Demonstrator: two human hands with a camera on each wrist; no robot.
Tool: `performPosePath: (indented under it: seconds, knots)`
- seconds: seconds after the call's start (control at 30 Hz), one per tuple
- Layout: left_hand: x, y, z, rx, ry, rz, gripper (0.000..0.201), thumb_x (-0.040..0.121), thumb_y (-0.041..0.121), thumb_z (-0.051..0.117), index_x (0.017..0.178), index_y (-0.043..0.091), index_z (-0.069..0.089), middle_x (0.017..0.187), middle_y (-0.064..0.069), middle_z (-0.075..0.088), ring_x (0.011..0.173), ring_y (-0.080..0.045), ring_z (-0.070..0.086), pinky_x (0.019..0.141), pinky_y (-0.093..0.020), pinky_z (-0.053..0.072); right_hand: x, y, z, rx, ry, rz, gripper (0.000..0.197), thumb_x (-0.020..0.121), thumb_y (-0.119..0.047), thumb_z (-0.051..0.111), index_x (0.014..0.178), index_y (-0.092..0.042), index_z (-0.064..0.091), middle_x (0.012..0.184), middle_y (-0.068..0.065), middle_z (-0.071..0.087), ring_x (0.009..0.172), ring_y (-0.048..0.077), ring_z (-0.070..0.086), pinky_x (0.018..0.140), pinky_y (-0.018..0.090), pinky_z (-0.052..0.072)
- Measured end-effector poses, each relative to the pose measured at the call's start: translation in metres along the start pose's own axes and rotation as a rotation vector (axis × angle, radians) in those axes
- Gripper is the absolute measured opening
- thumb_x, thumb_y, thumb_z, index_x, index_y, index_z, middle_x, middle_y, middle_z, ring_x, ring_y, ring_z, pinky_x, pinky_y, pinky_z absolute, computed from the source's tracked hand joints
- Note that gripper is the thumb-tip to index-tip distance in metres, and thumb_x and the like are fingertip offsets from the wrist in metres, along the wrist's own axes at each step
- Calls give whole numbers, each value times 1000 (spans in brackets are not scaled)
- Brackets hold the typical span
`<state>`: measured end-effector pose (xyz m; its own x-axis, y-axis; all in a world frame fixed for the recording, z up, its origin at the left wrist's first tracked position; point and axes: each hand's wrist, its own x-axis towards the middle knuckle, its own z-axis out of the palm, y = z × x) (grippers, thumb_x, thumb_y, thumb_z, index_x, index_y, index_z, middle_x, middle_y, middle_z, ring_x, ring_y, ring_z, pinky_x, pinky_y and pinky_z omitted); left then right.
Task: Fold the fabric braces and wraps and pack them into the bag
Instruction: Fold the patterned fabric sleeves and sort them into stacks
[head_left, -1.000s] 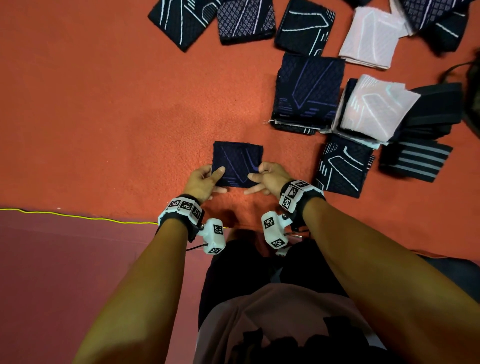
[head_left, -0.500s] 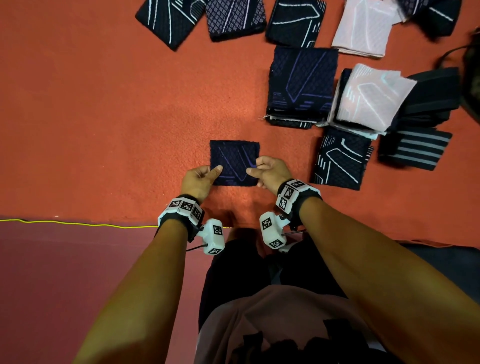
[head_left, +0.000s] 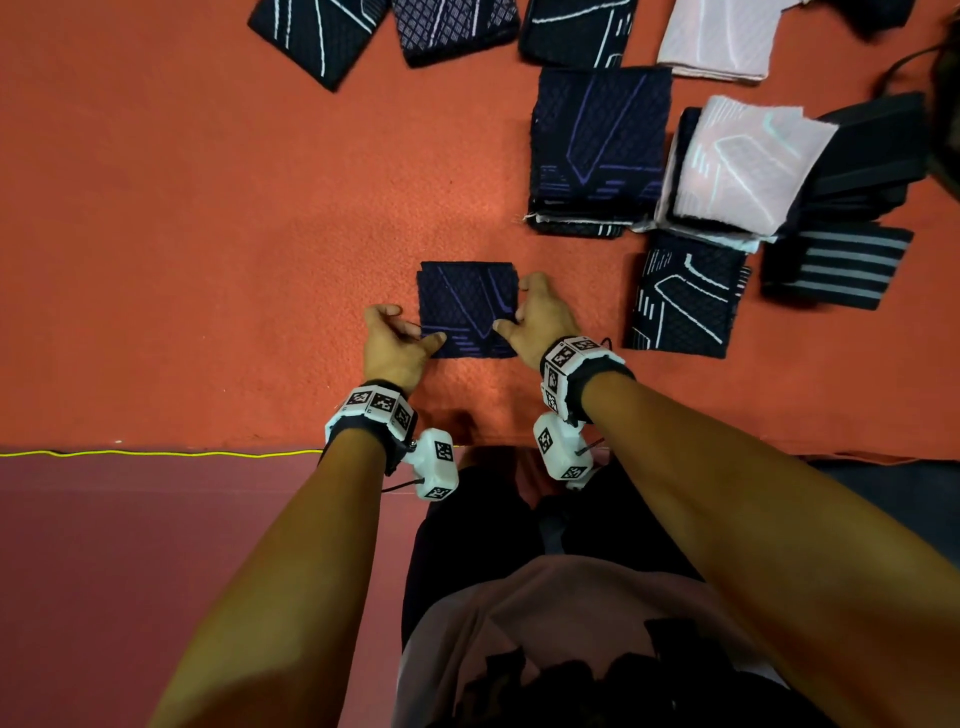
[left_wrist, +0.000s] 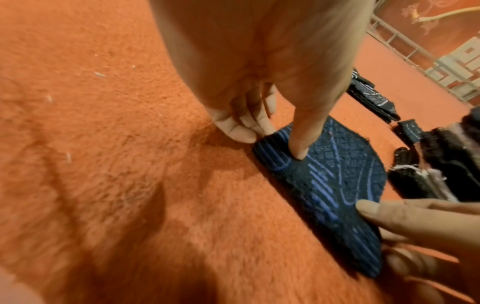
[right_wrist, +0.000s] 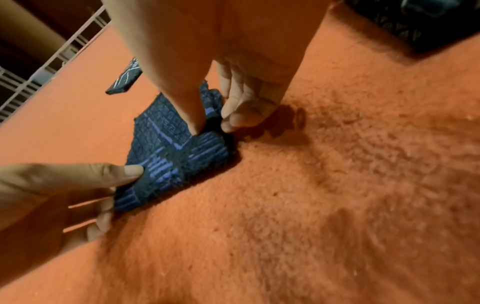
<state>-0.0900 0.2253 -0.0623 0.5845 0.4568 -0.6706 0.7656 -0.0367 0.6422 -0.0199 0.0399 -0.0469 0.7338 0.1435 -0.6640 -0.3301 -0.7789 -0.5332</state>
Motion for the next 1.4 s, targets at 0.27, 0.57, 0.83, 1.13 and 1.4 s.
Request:
performPosePath:
  seconds: [0.27, 0.57, 0.83, 1.13, 1.4]
  knots:
    - [-3, 0, 13, 267, -77, 92, 38, 79, 23, 82, 106, 15, 57, 115, -3, 46, 106, -19, 54, 100, -28, 47, 5, -12, 1, -159, -21, -24, 48, 90, -19, 69, 131, -7, 49, 130, 14, 49, 112, 30, 57, 95, 35, 49]
    - [-14, 38, 19, -83, -219, -68, 44, 81, -1, 77, 116, 9, 54, 103, -6, 68, 87, -21, 68, 73, -29, 57, -8, -4, -29, 63, -34, -31, 23, 92, -18, 64, 111, -16, 51, 77, -12, 50, 75, 12, 53, 74, 26, 42]
    - [-32, 87, 73, -98, -357, -47, 21, 96, 25, 65, 78, 17, 57, 77, -1, 66, 64, -12, 63, 60, -25, 52, -21, 34, -97, 261, 94, 137, 17, 86, -16, 63, 84, -21, 47, 74, -2, 53, 70, 17, 49, 66, 29, 37]
    - [-64, 105, 149, -40, -473, 1, 14, 96, 5, 61, 91, 19, 61, 68, 9, 72, 61, -7, 69, 57, -23, 56, -32, 98, -153, 427, 270, 203, 27, 87, -18, 62, 67, -19, 43, 61, -7, 44, 60, 13, 40, 62, 30, 33]
    - [-68, 112, 201, 62, -427, -20, 30, 91, -9, 61, 101, 18, 52, 75, -4, 58, 70, -18, 61, 63, -32, 54, -28, 139, -186, 287, 258, 253, 11, 88, -17, 64, 92, -19, 54, 88, -2, 59, 85, 18, 52, 76, 24, 39]
